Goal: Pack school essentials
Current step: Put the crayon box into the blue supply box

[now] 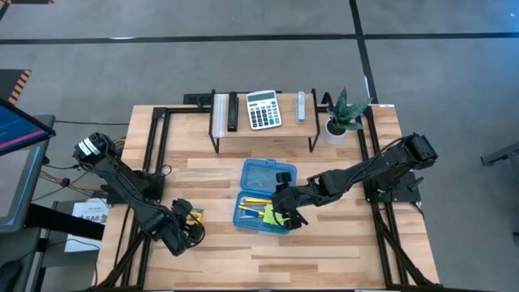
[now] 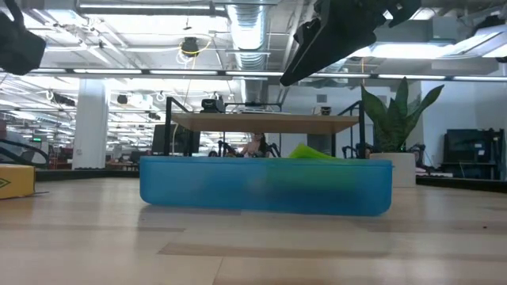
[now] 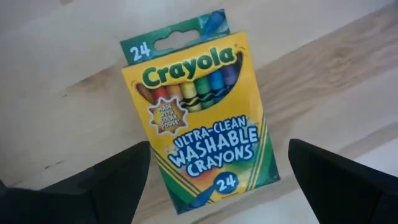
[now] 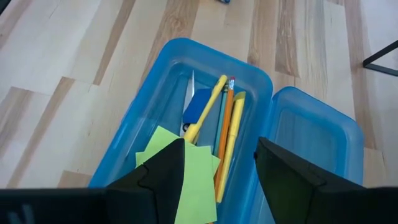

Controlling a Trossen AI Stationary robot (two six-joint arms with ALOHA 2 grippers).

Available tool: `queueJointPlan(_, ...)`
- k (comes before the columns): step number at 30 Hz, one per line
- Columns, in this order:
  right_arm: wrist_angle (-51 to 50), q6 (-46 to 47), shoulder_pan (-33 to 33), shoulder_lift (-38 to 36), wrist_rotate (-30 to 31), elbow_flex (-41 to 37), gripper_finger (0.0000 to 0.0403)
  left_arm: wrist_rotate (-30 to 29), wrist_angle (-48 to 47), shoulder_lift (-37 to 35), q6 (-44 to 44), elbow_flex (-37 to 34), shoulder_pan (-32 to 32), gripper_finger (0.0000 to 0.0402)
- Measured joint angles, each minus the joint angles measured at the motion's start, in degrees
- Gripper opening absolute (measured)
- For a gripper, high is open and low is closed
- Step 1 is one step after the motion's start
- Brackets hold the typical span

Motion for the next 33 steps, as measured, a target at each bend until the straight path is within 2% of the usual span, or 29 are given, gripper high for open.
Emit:
queueJointPlan(12, -0.11, 0.24, 0.0, 0.0, 0.0, 0.0, 0.0214, -0.22, 1.33, 0.04, 0.93, -0.9, 1.84, 0.0367)
queueJointPlan(23, 1.04, 0.02, -0.47, 0.0, 0.0, 0.03, 0.0214, 2.59, 0.49, 0.04, 2.08, -0.88, 1.73, 0.0367)
queueJointPlan(33, -4.14, 1.4, -0.79, 0.0, 0.02, 1.09, 0.0214, 2.64, 2.83, 0.07, 0.73, -0.81, 1.7, 0.0367)
